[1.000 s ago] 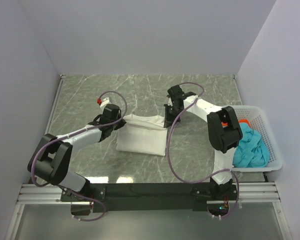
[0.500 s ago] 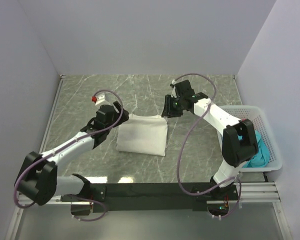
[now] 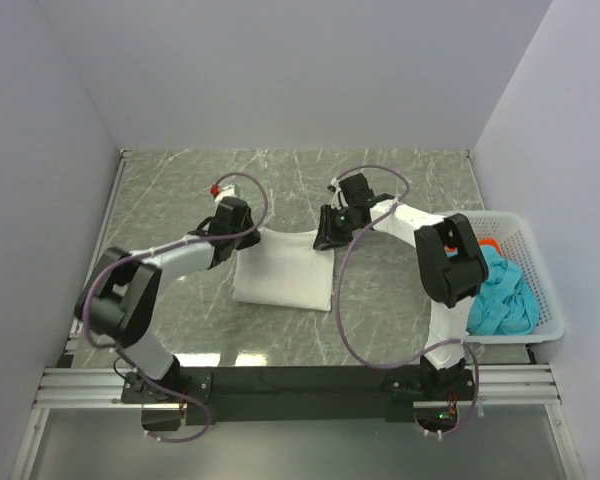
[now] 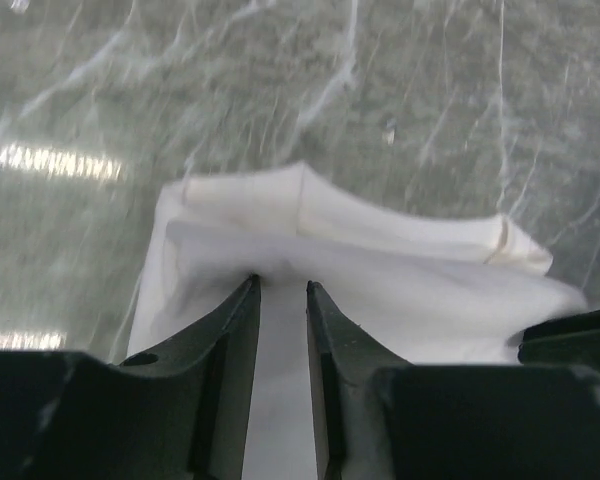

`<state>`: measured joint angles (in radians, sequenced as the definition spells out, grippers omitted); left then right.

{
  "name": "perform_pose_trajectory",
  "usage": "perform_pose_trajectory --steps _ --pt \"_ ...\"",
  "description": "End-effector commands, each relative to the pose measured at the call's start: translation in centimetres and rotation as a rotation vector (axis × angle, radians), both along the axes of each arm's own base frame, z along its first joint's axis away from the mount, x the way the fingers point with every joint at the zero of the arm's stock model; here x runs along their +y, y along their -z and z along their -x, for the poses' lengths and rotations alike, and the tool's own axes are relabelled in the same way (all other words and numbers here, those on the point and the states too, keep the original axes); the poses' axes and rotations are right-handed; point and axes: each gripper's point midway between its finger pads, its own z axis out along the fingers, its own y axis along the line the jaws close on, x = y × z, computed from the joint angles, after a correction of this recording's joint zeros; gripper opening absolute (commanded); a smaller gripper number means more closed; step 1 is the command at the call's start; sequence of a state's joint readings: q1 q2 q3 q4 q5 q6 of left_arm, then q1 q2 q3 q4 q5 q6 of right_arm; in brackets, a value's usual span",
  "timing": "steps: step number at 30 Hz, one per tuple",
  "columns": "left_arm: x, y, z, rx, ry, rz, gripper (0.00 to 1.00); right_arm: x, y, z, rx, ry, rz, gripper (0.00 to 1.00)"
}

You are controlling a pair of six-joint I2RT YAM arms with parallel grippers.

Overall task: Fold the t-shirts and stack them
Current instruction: Fold the tshirt

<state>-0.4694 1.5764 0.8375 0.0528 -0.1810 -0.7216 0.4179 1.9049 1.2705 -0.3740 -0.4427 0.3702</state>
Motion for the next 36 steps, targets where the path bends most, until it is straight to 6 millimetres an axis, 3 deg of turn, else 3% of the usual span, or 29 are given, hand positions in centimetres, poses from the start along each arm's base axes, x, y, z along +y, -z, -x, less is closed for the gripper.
perform_pose_trajectory --steps 1,3,4,5,9,11,13,15,16,17,18,19,21,22,23,27,28,29,30,32,33,35,36 --pt "-1.4 -1.8 -4.2 -0.054 0.047 0.063 0.30 -0.1 -0.9 -4.6 -0.050 0.041 -0.096 0.37" --pt "-0.8 0.3 -5.2 -0.008 0.034 0.056 0.29 -0.7 -0.9 -6.1 -0.049 0.066 -0.129 0.37" --pt "-0.9 0.2 -6.0 -0.005 0.032 0.063 0.29 -0.5 -0.1 -6.1 -0.007 0.066 -0.160 0.37" --pt "-0.3 2.3 -6.0 0.054 0.019 0.045 0.28 -0.4 -0.3 -6.8 -0.005 0.071 -0.178 0.37" --pt "-0.4 4.1 -6.4 0.106 0.016 0.075 0.29 -0.2 1.5 -7.4 0.077 0.082 -0.218 0.37" --pt "-0.1 4.1 -6.3 0.107 0.008 0.078 0.31 0.0 1.2 -7.6 0.072 0.080 -0.233 0.37" --pt "0.1 3.5 -6.2 0.093 0.003 0.086 0.32 0.0 0.2 -7.7 0.058 0.079 -0.249 0.37" --pt "0.6 1.0 -6.5 0.040 -0.011 0.099 0.39 0.2 -1.1 -7.6 0.039 0.071 -0.273 0.37" --pt "0.8 0.3 -6.3 0.028 -0.017 0.100 0.42 0.4 -3.0 -7.6 0.010 0.067 -0.295 0.37" --pt "0.9 -2.0 -6.3 -0.019 -0.021 0.115 0.51 0.5 -3.7 -7.4 -0.007 0.067 -0.311 0.38" --pt "1.0 -3.1 -6.1 -0.040 -0.028 0.125 0.55 0.7 -4.7 -7.1 -0.022 0.061 -0.335 0.38" --pt "1.1 -3.9 -5.7 -0.052 -0.032 0.134 0.59 0.9 -7.3 -6.8 -0.056 0.067 -0.373 0.42" --pt "1.3 -7.0 -5.0 -0.107 -0.043 0.177 0.70 1.6 -8.7 -5.6 -0.086 0.044 -0.421 0.44" --pt "1.3 -7.1 -4.2 -0.099 -0.041 0.187 0.72 1.9 -10.2 -5.0 -0.107 0.038 -0.441 0.45" --pt "1.2 -8.5 -3.5 -0.121 -0.038 0.207 0.75 2.3 -10.5 -4.5 -0.118 0.028 -0.453 0.46" --pt "0.2 -8.8 -1.1 -0.120 -0.017 0.249 0.71 4.8 -11.4 -2.9 -0.126 -0.017 -0.497 0.47" --pt "0.3 -7.5 -0.4 -0.099 -0.022 0.249 0.68 5.2 -11.3 -2.8 -0.120 -0.023 -0.505 0.47" --pt "-0.1 -7.4 -0.4 -0.108 -0.012 0.268 0.60 5.8 -11.6 -3.0 -0.133 -0.035 -0.516 0.46" --pt "-0.1 -6.7 -0.3 -0.099 -0.015 0.271 0.57 6.2 -10.8 -3.3 -0.117 -0.036 -0.516 0.46" --pt "-0.3 -5.0 -0.8 -0.091 -0.013 0.265 0.51 7.7 -11.1 -3.6 -0.127 -0.062 -0.544 0.46" --pt "-0.3 -4.4 -1.0 -0.088 -0.013 0.262 0.50 8.2 -9.7 -3.8 -0.101 -0.065 -0.542 0.46" --pt "-0.2 -2.3 -1.9 -0.056 -0.024 0.248 0.47 9.5 -9.4 -4.4 -0.099 -0.078 -0.561 0.45" --pt "-0.2 -2.1 -2.5 -0.072 -0.030 0.255 0.45 9.8 -7.7 -4.7 -0.073 -0.071 -0.553 0.45"
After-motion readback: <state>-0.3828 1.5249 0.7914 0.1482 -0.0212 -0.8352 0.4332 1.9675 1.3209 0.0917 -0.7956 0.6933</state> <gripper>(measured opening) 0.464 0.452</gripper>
